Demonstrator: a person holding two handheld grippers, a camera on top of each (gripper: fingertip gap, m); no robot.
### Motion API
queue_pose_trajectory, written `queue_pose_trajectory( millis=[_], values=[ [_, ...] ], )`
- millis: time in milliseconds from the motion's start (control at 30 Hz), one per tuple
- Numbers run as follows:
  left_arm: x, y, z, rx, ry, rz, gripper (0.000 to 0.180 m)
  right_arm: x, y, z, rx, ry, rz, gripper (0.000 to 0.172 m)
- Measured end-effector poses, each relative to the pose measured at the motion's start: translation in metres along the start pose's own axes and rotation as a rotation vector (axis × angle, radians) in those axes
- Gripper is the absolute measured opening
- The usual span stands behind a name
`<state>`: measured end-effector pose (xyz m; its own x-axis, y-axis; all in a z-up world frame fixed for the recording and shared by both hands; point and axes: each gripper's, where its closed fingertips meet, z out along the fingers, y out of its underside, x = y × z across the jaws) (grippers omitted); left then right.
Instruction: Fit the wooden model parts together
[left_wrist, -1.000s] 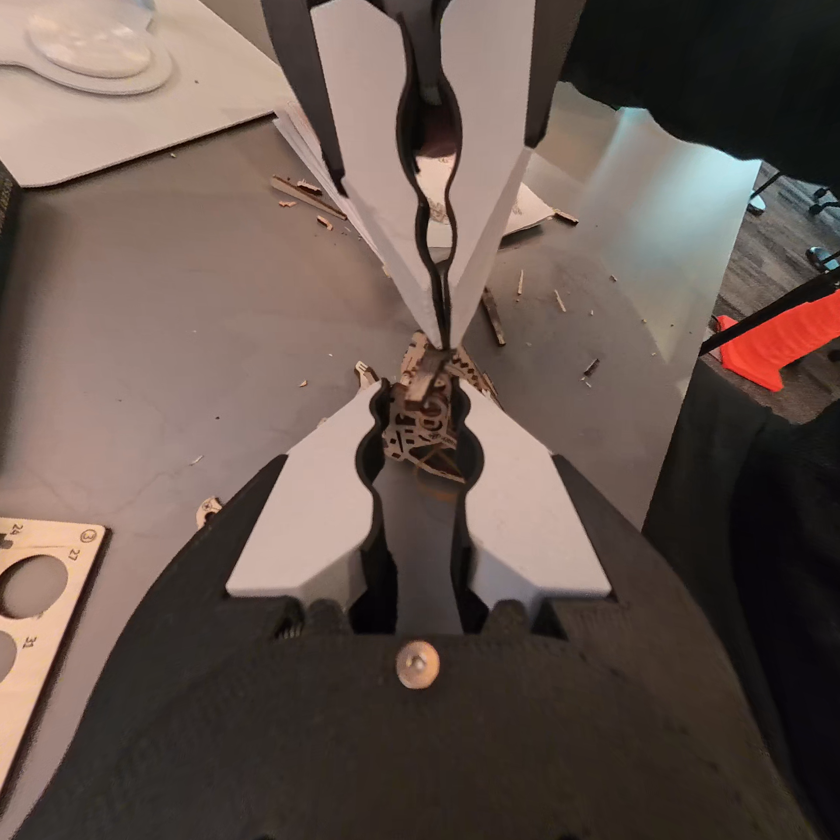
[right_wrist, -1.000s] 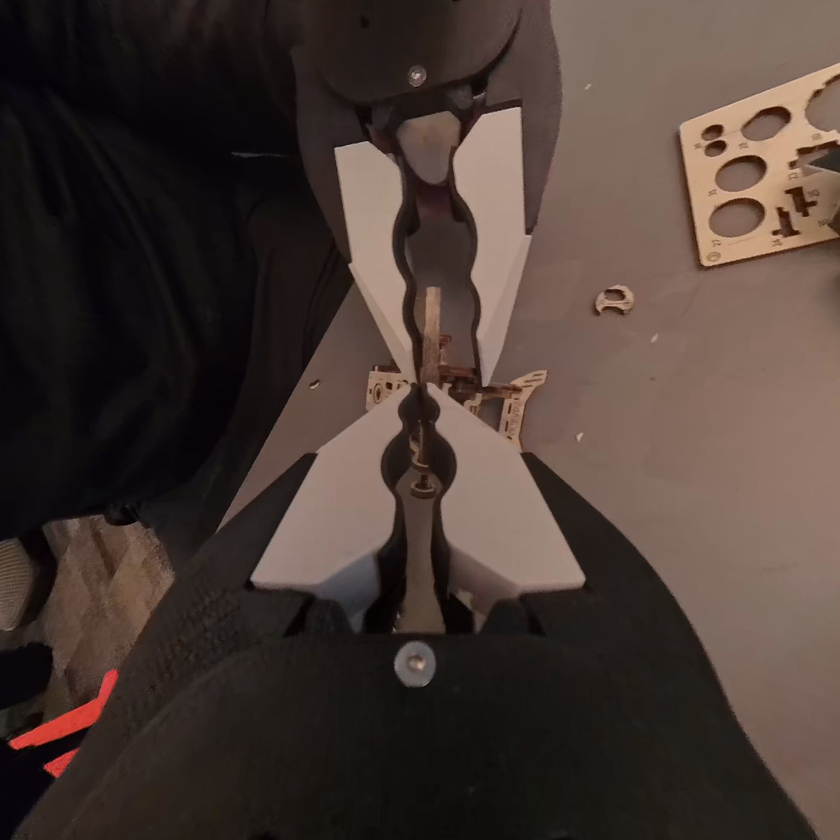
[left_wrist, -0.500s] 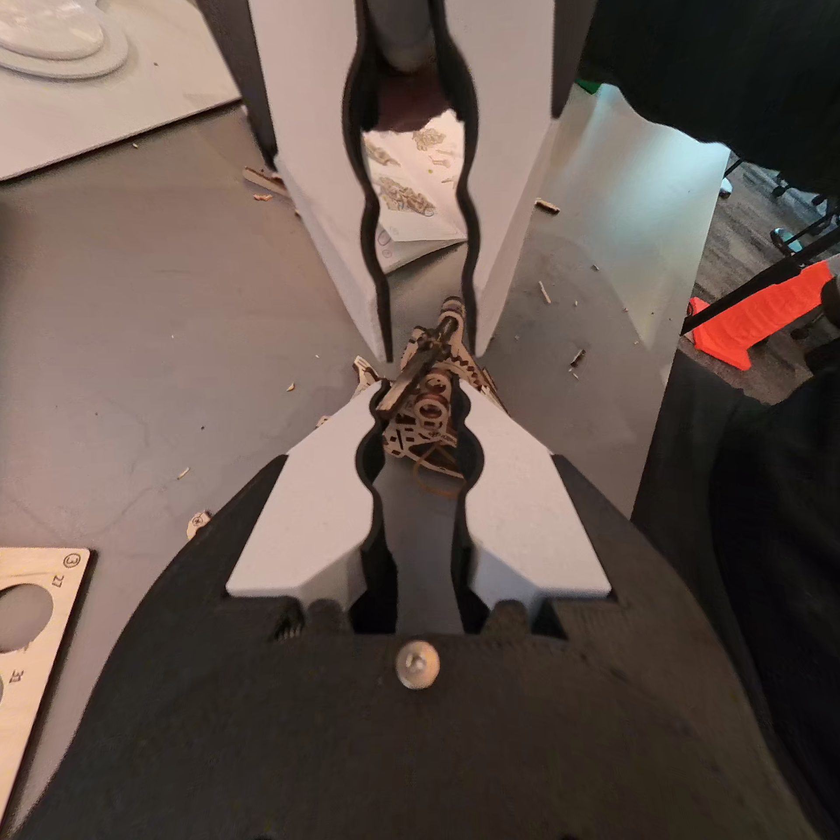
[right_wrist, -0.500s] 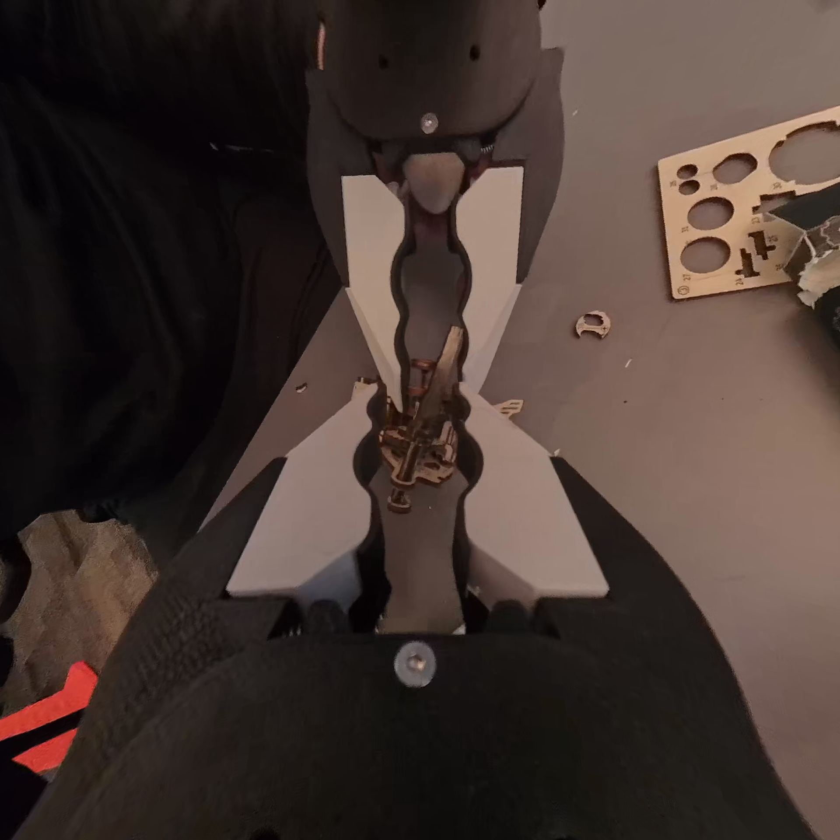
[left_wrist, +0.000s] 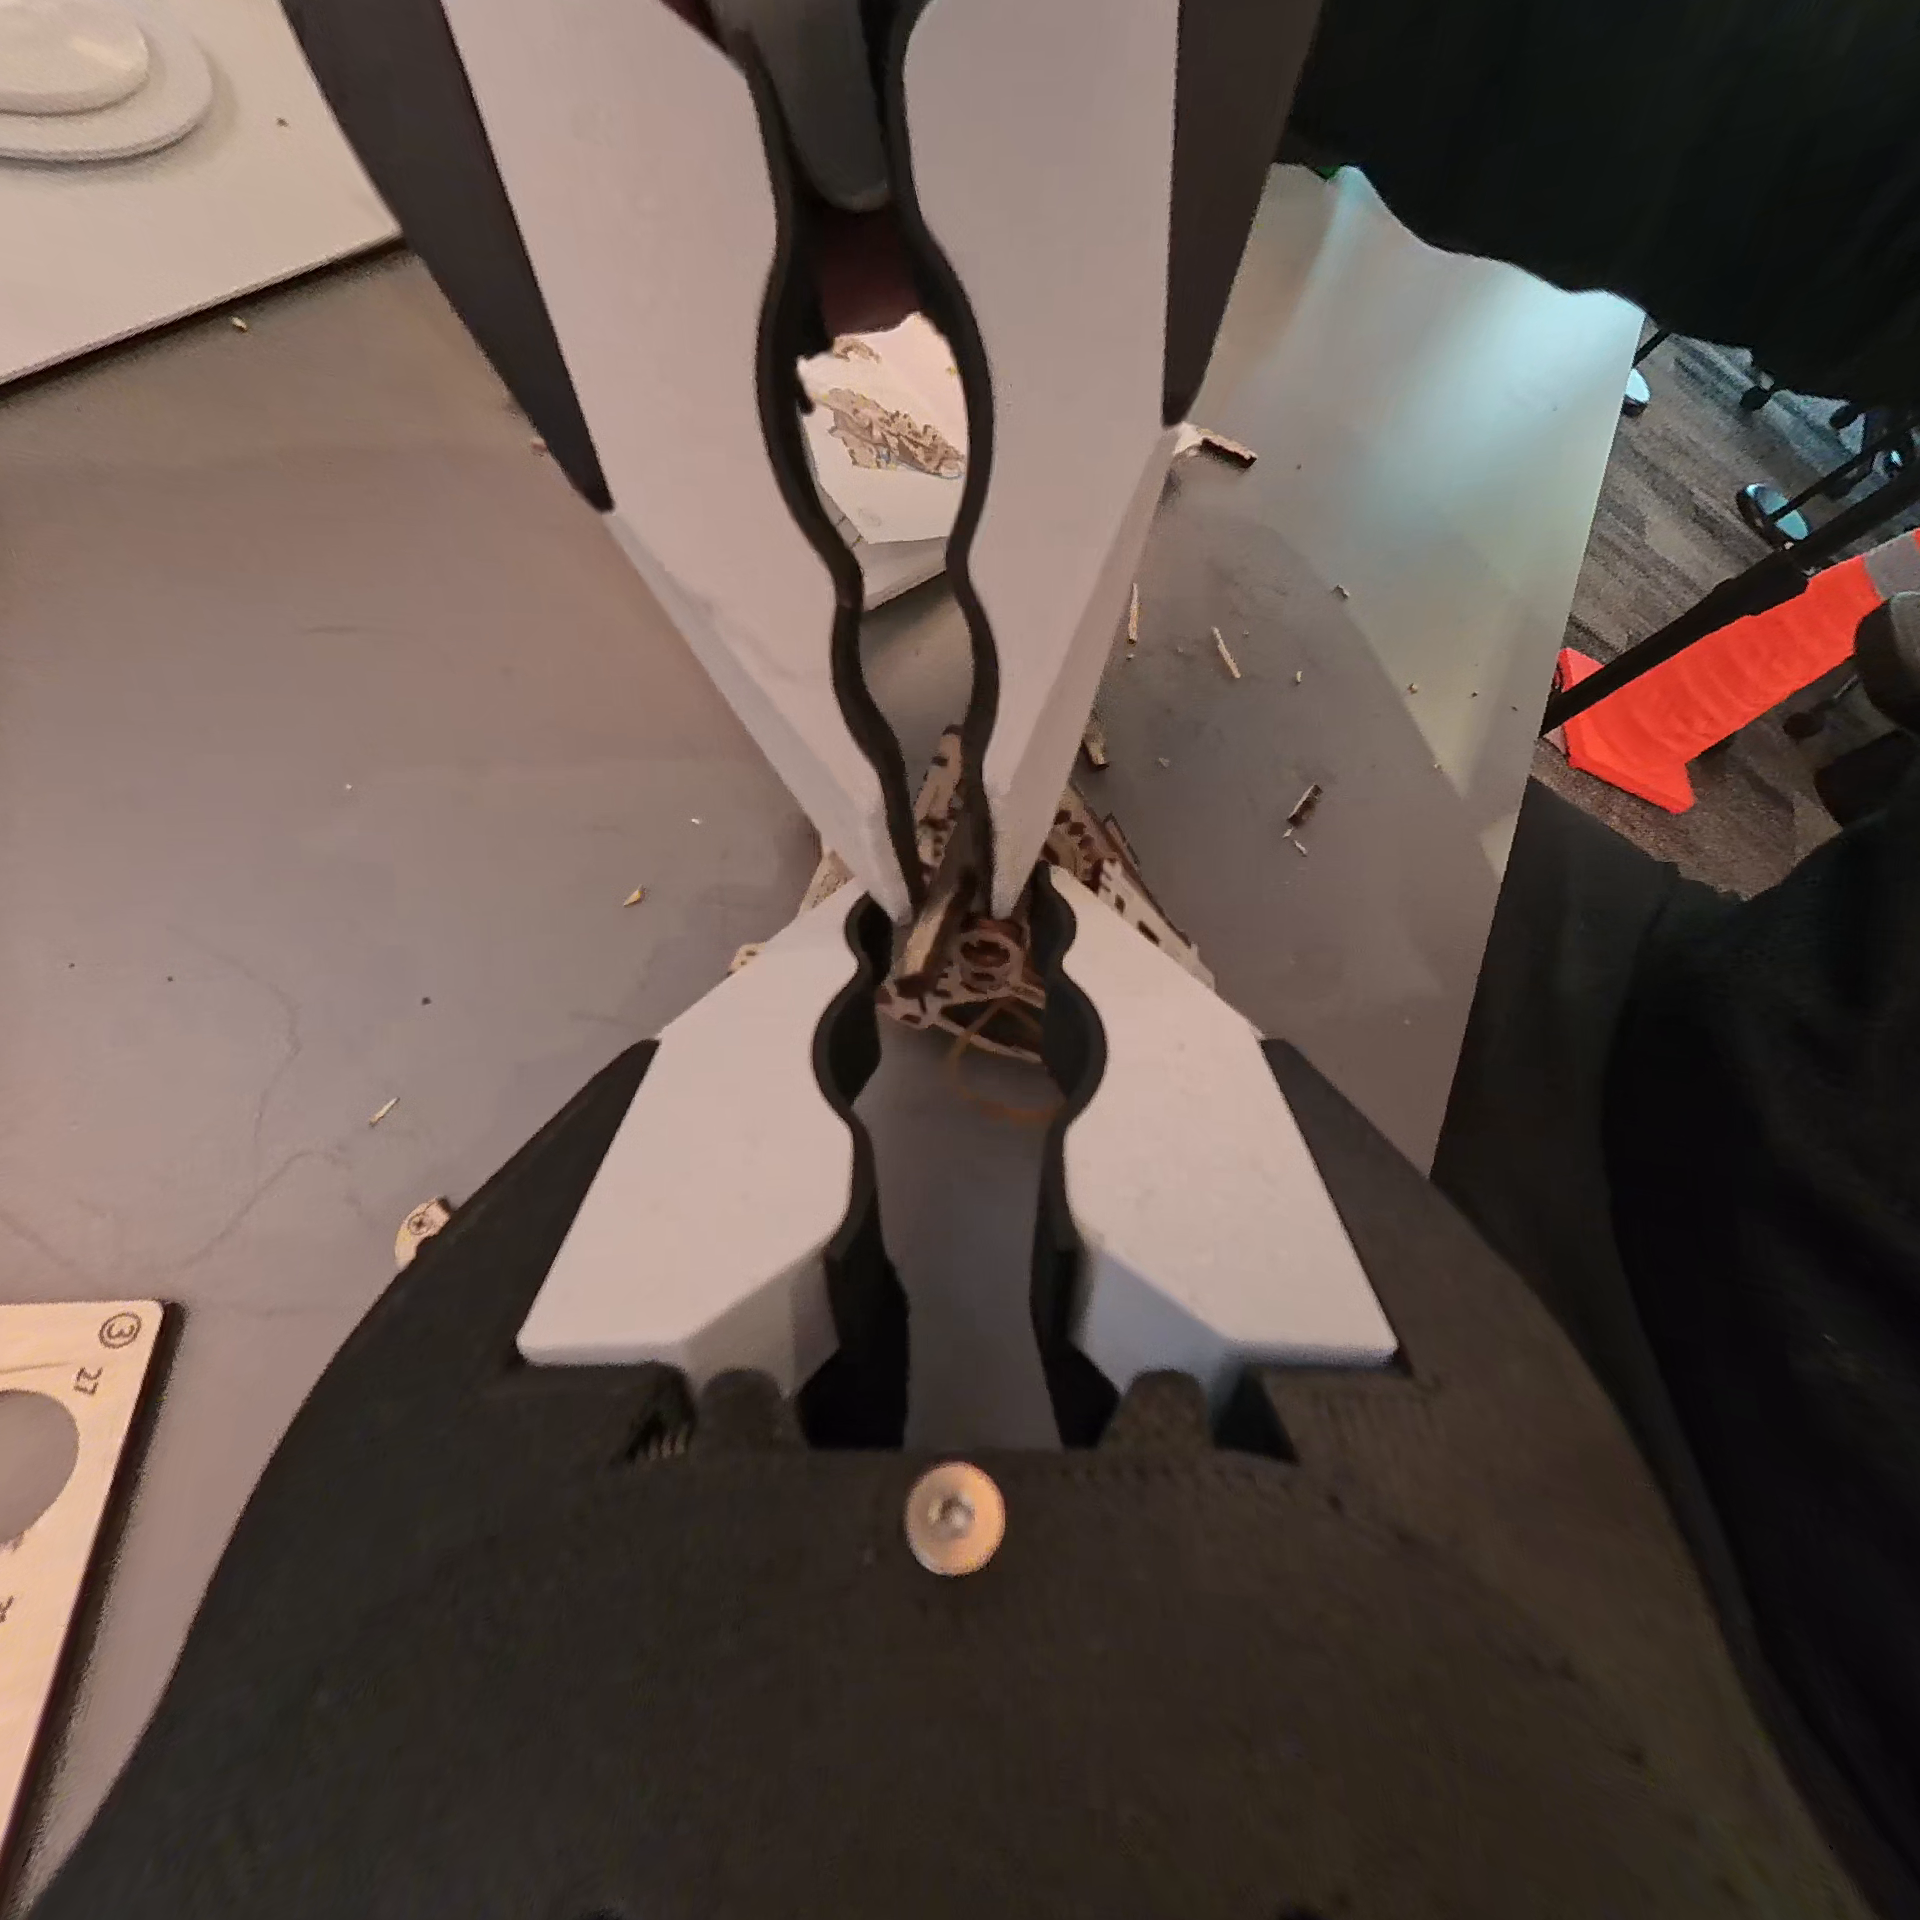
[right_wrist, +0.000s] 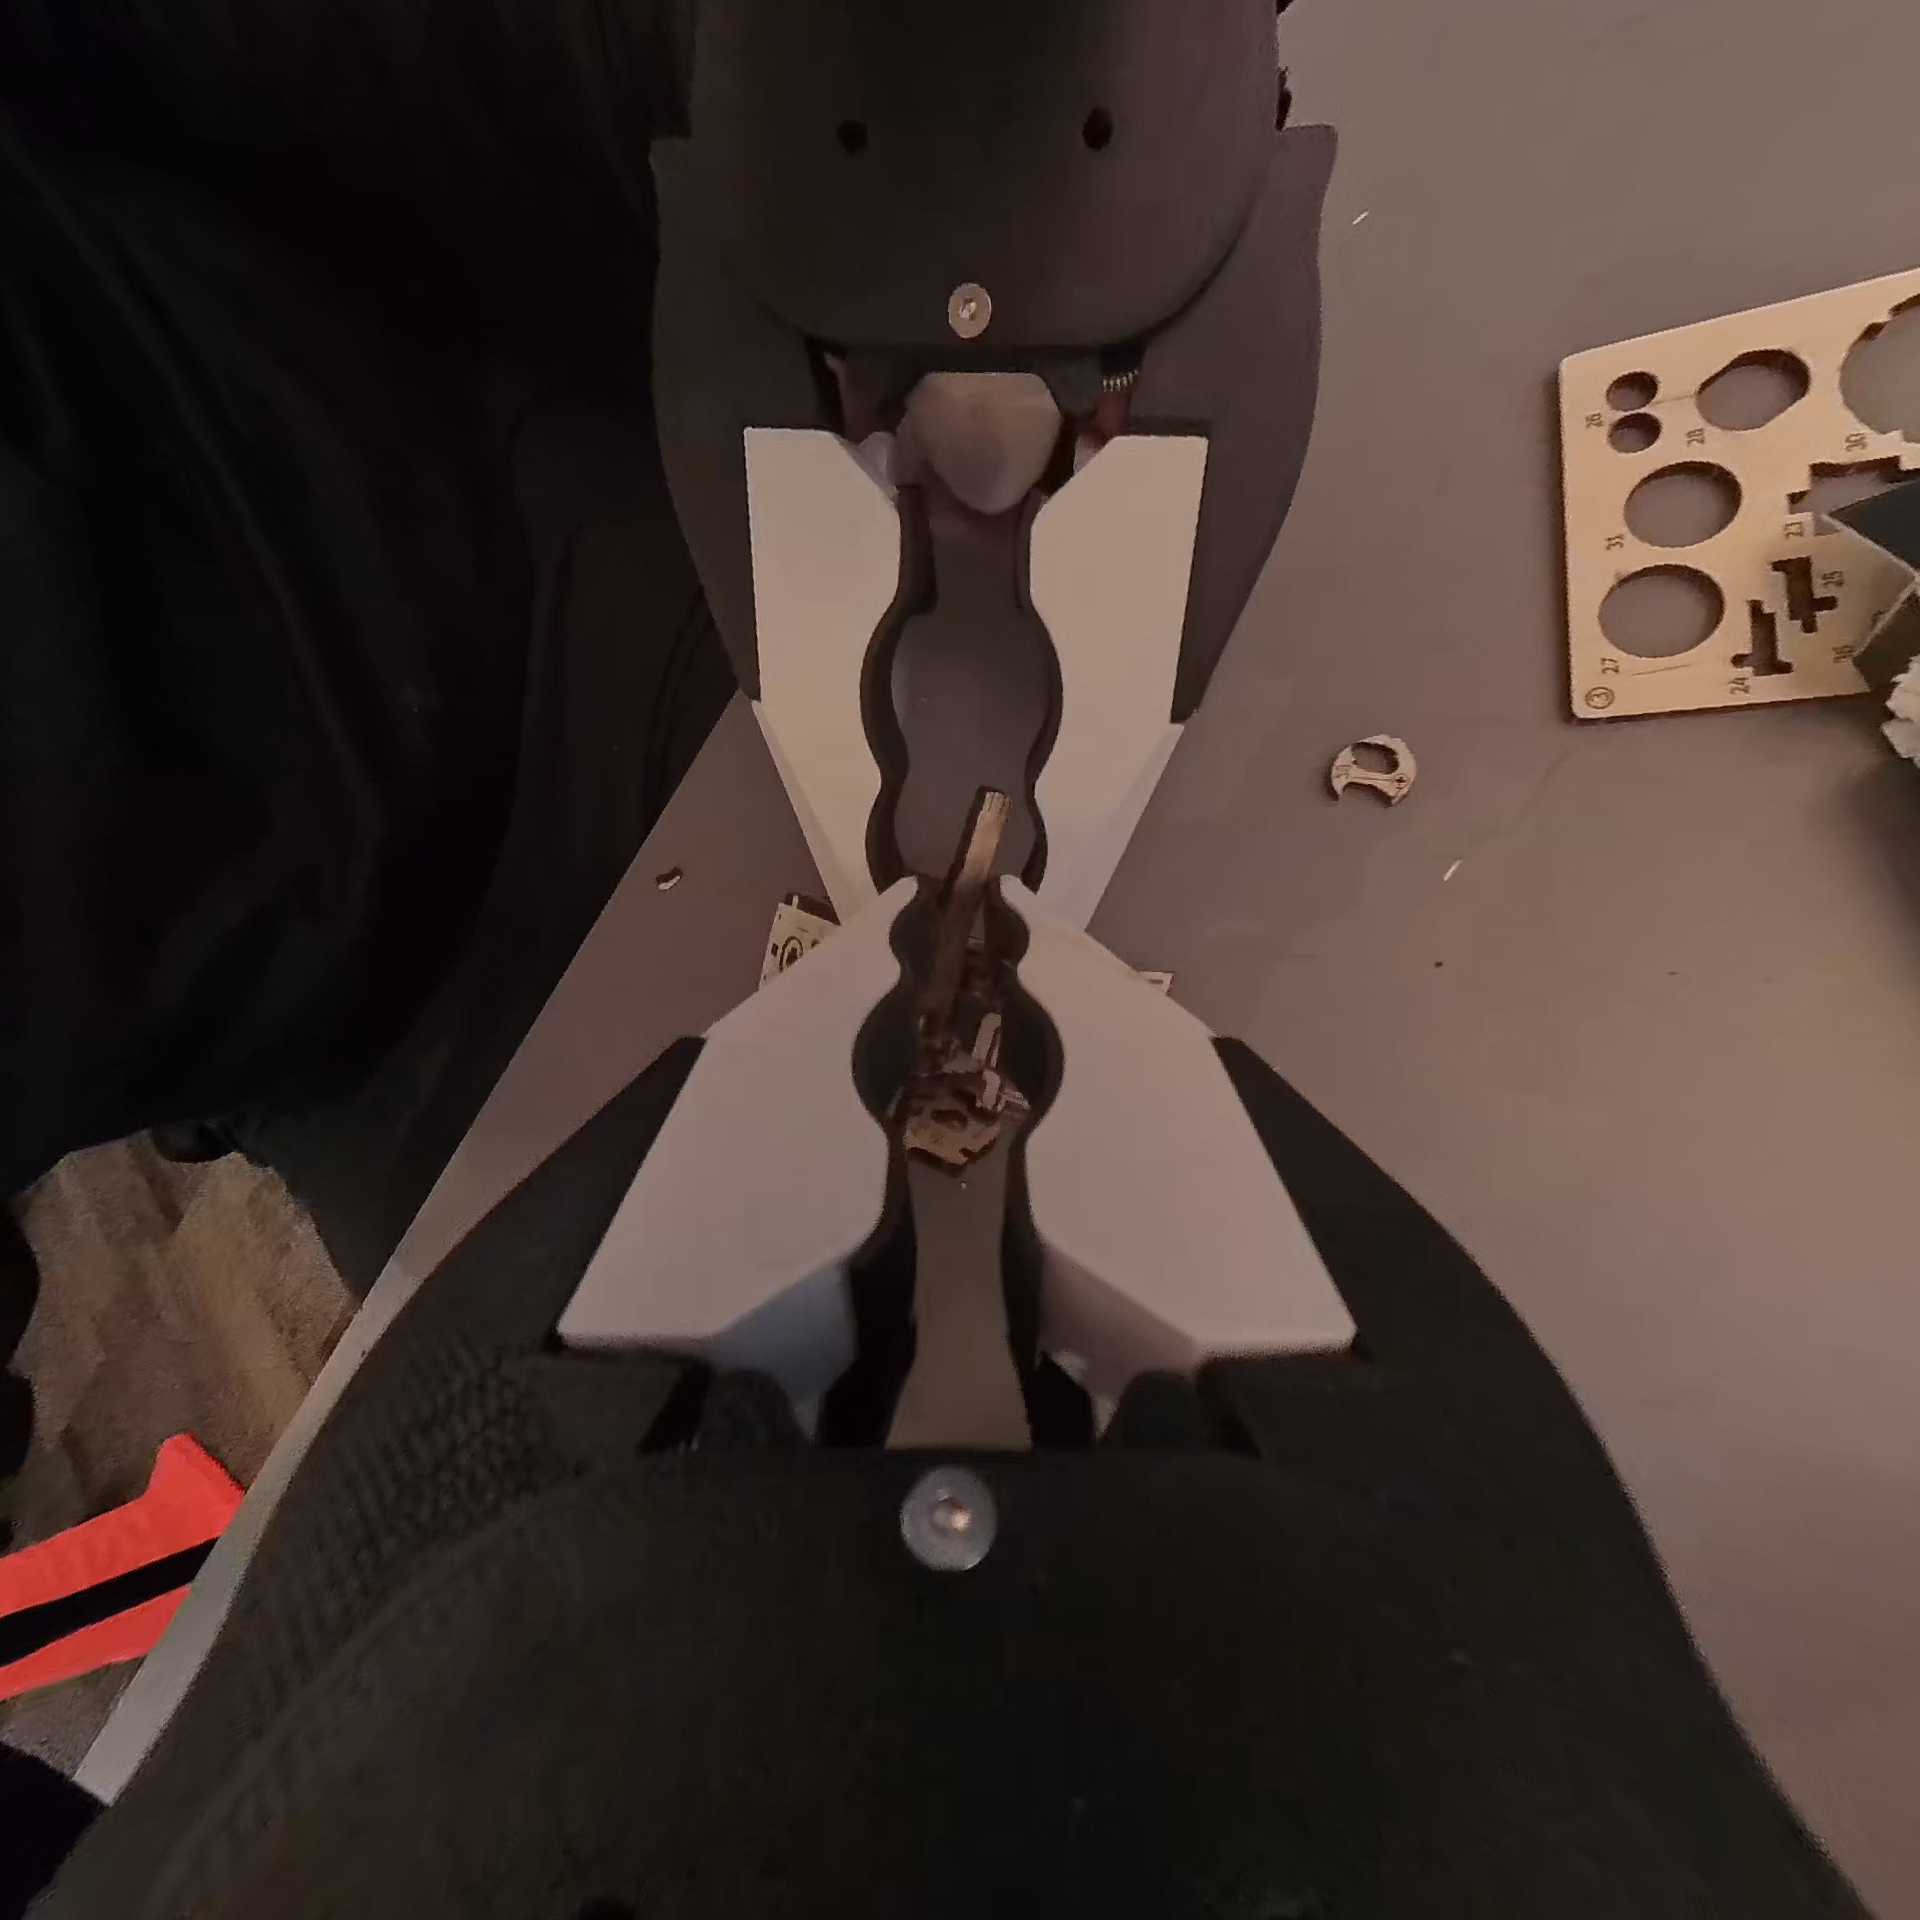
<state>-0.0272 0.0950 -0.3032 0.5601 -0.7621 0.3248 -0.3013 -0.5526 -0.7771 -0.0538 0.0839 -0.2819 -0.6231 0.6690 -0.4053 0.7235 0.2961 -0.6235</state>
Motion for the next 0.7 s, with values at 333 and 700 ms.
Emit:
queue_pose_trajectory(
  millis=[333, 700],
  values=[
    [0.006, 0.001, 0.006, -0.017, 0.02, 0.019, 0.024, -0.012, 0.003, 0.001, -0.072, -0.048, -0.062, 0.003],
    [0.014, 0.004, 0.015, -0.052, 0.066, 0.069, 0.024, -0.019, 0.011, 0.009, -0.108, -0.169, -0.013, 0.004]
  ],
)
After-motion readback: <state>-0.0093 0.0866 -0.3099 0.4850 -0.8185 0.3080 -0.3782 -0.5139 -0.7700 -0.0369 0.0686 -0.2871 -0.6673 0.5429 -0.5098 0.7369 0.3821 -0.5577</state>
